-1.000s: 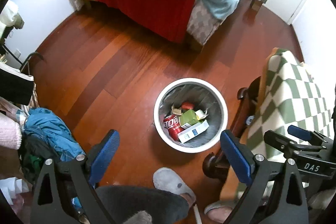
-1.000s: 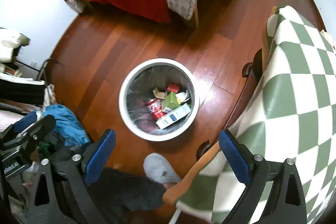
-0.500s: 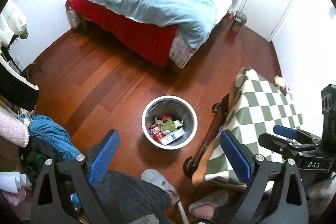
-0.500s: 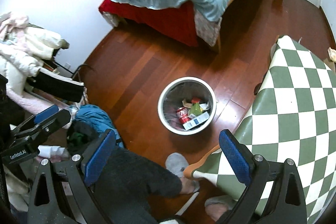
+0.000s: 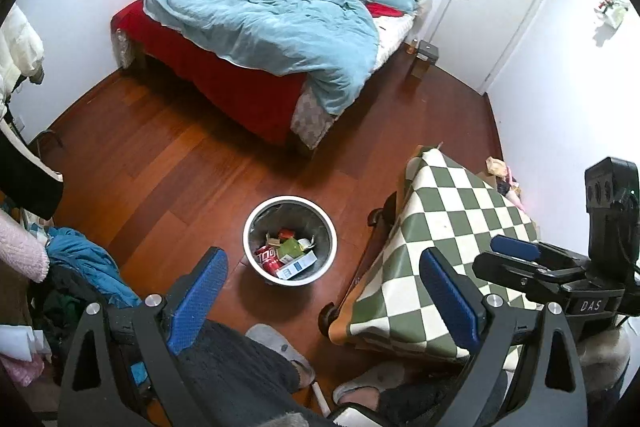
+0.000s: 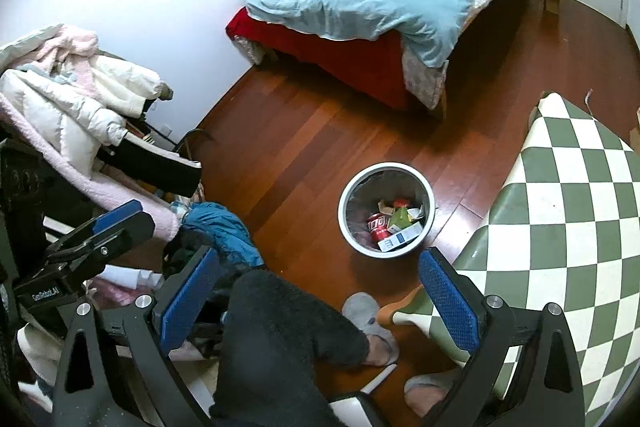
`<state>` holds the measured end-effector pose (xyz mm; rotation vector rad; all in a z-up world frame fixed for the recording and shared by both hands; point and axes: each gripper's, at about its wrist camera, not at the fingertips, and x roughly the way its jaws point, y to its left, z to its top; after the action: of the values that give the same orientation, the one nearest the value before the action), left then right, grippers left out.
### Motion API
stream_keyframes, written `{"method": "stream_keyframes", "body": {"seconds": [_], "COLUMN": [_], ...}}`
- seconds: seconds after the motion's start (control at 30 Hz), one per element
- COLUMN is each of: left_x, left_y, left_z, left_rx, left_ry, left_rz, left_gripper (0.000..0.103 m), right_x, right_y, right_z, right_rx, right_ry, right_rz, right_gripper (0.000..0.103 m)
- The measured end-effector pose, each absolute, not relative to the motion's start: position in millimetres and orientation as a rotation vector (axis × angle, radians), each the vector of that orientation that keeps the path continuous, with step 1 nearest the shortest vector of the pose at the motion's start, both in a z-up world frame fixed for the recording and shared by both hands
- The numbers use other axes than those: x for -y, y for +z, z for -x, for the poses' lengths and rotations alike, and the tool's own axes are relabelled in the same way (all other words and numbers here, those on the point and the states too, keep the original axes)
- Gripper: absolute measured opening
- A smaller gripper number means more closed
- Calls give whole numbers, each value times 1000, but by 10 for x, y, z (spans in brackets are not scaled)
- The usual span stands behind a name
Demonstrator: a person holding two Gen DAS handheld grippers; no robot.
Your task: Collect trash
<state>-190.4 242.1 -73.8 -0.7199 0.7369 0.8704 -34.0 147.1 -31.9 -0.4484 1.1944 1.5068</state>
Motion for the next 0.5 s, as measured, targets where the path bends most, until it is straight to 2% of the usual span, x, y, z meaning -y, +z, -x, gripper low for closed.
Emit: {"method": "stream_keyframes", "body": {"seconds": [0.5], "left_x": [-2319], "left_y": [-681], "left_z": [1917], "left_rx": [-716], "left_ry": [854], "left_rz": [722], "left_gripper": [98], "right_x": [-1442], "right_y": [-207], "right_z": [405], "right_rx": [-1207], "right_ry": [1541], "right_rz": [469], "right_gripper": [101]}}
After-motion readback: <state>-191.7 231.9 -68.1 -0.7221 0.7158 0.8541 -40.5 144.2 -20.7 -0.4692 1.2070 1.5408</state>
